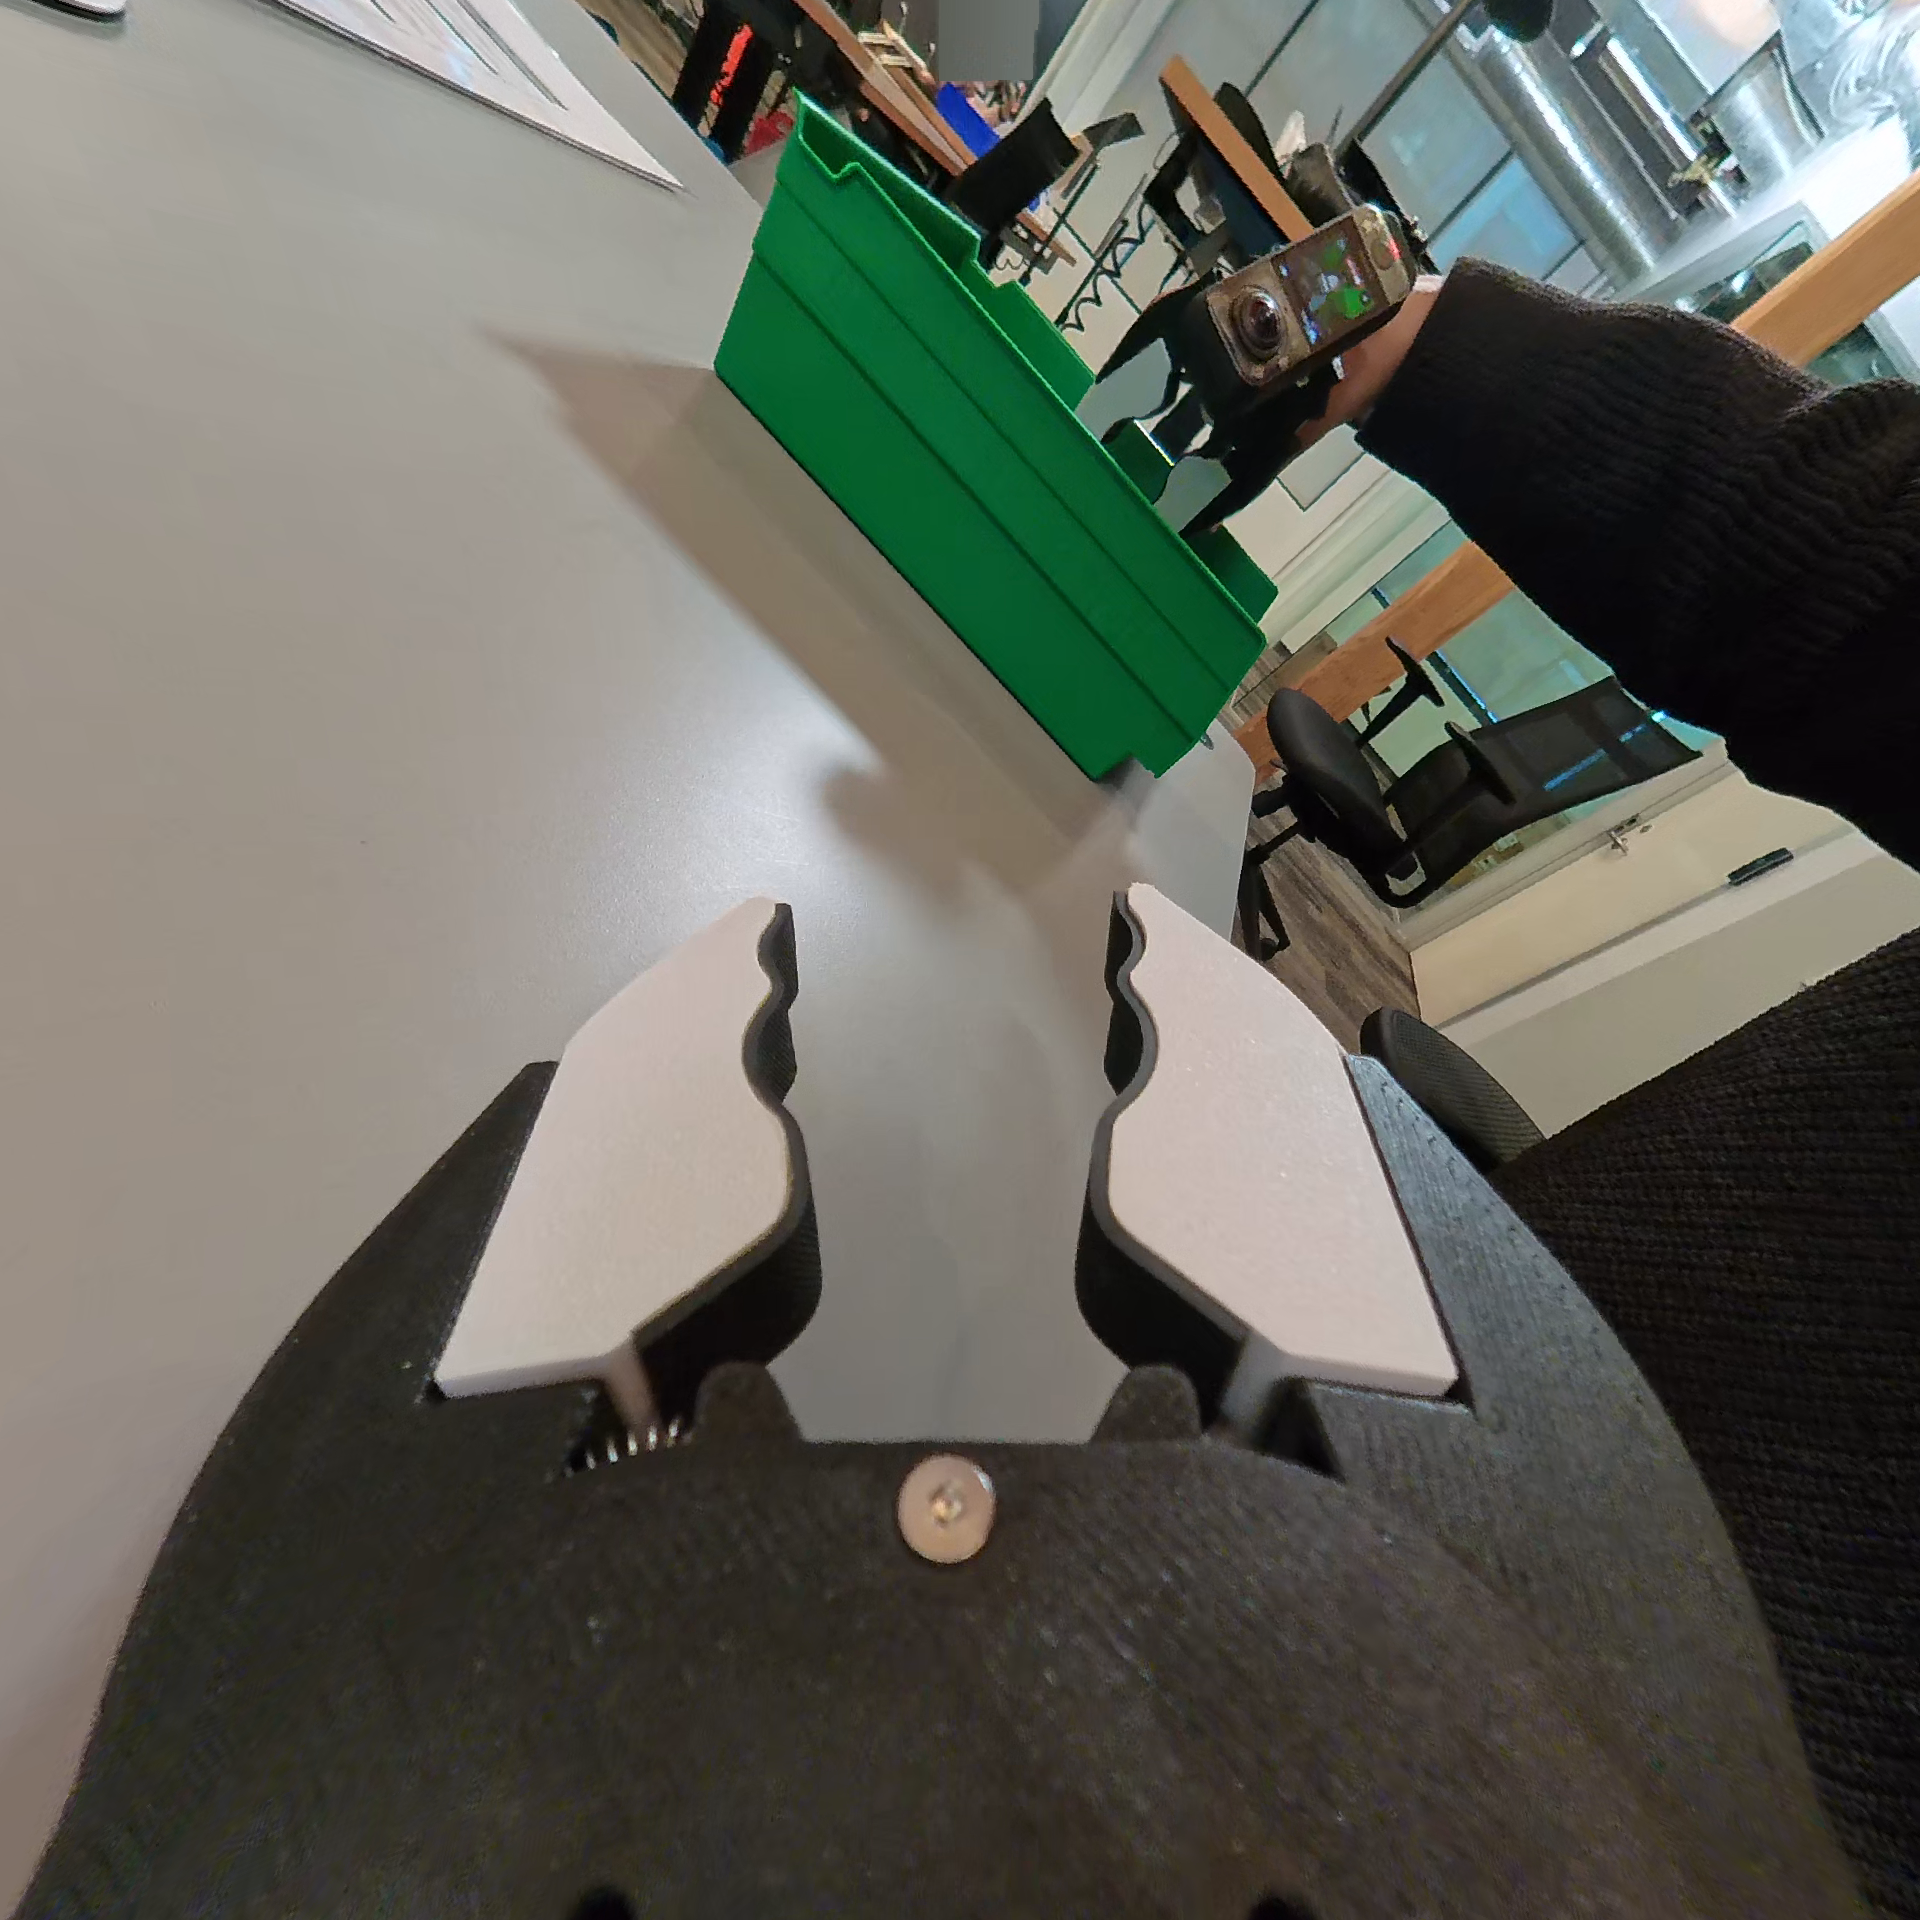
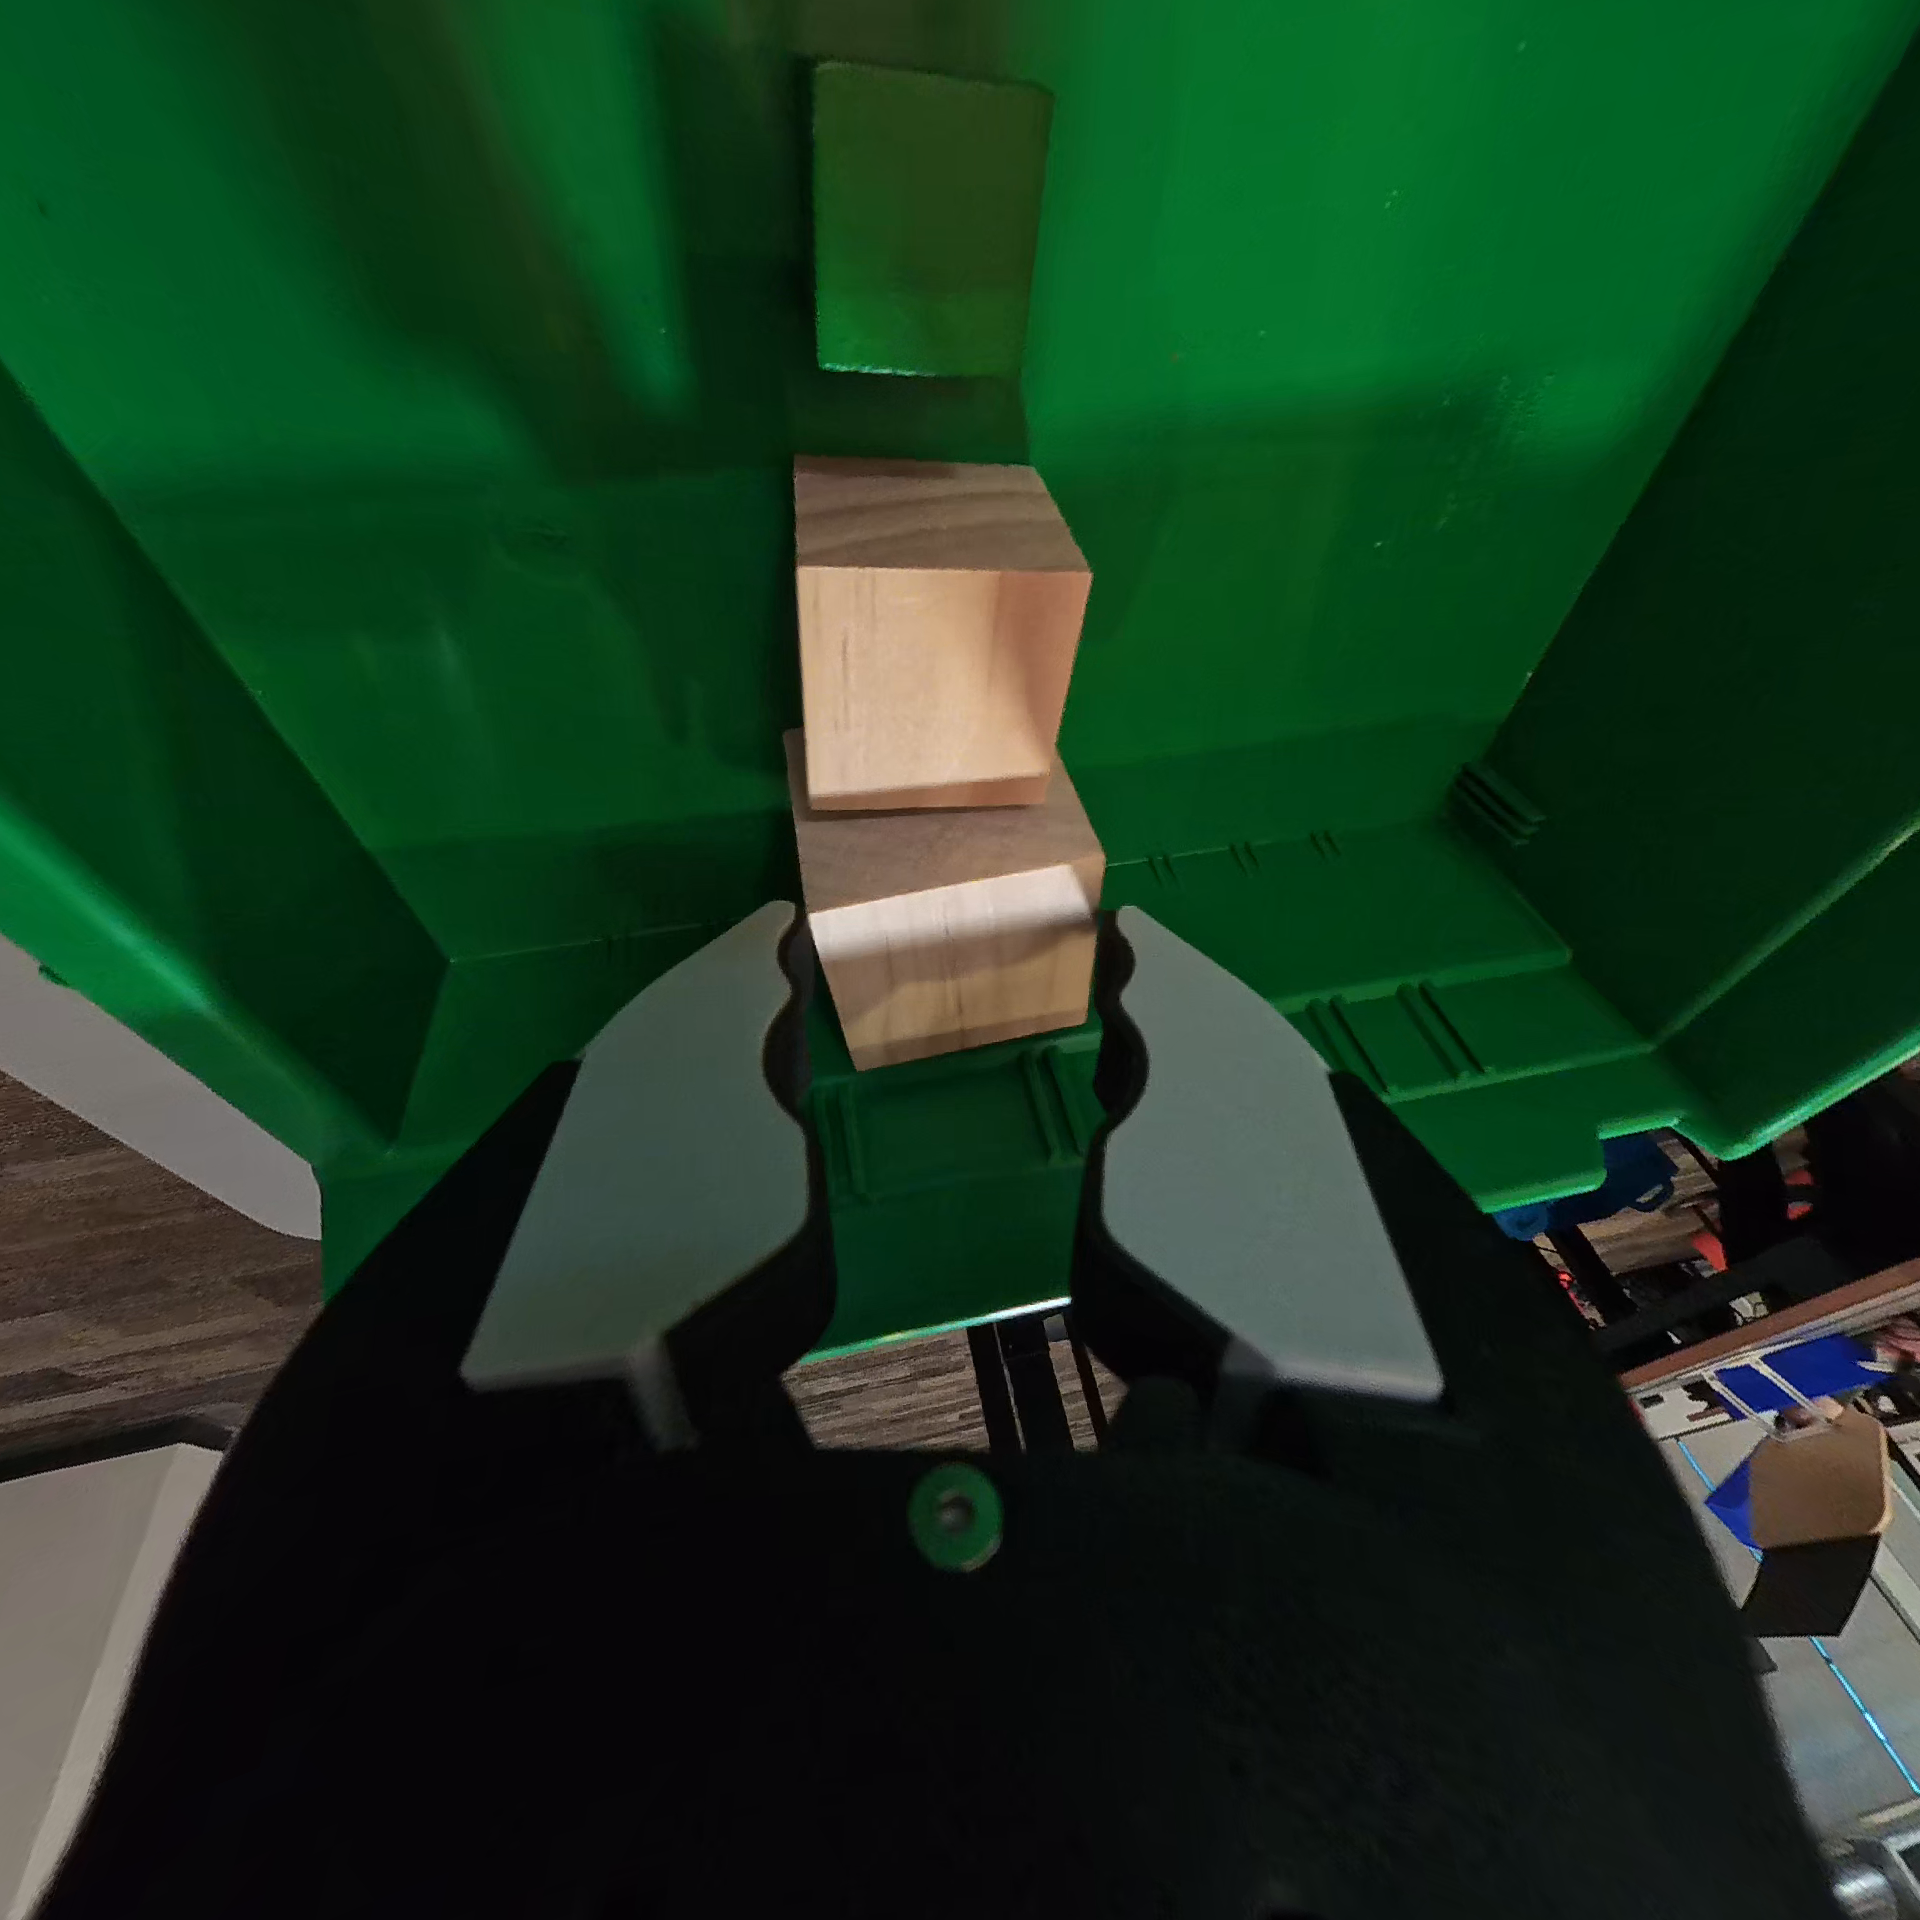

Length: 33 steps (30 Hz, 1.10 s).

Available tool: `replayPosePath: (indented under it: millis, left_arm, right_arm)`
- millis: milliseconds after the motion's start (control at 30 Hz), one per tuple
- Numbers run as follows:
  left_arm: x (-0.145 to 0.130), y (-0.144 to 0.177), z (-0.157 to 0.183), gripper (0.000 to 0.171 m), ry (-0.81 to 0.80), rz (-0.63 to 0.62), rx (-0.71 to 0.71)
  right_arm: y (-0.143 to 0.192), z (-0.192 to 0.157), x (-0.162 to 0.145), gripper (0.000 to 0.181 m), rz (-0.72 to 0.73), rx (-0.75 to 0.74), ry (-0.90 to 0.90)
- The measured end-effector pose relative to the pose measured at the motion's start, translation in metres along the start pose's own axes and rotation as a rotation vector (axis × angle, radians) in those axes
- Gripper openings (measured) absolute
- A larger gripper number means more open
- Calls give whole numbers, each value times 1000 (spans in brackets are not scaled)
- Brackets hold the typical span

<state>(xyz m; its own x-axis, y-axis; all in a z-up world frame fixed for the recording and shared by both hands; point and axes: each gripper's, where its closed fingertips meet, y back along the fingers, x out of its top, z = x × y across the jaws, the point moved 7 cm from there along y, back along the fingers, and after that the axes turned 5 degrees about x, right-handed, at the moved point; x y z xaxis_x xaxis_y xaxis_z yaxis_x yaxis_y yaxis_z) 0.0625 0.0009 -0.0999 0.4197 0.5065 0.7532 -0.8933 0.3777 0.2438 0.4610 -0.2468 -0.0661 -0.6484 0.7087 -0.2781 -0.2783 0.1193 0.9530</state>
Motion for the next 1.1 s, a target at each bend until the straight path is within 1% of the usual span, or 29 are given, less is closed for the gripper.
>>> replayPosePath:
  millis: [267,467,600,833,1033,1100]
  left_arm:
    - [0,0,0,58,4,-1,-3]
    - [0,0,-1,58,15,-4,-6]
    - [0,0,-1,58,18,-3,-4]
    - [0,0,-2,58,25,-5,-8]
    - [0,0,-4,58,43,-3,-10]
    - [0,0,-4,58,46,-3,-10]
  right_arm:
    - [3,0,-2,55,-9,-4,1]
    - [11,-1,12,56,99,26,-42]
    - [8,-2,24,56,143,50,-46]
    - [-2,0,30,54,130,61,-26]
    - [-5,0,34,43,124,51,-8]
    - [-5,0,34,43,120,53,-8]
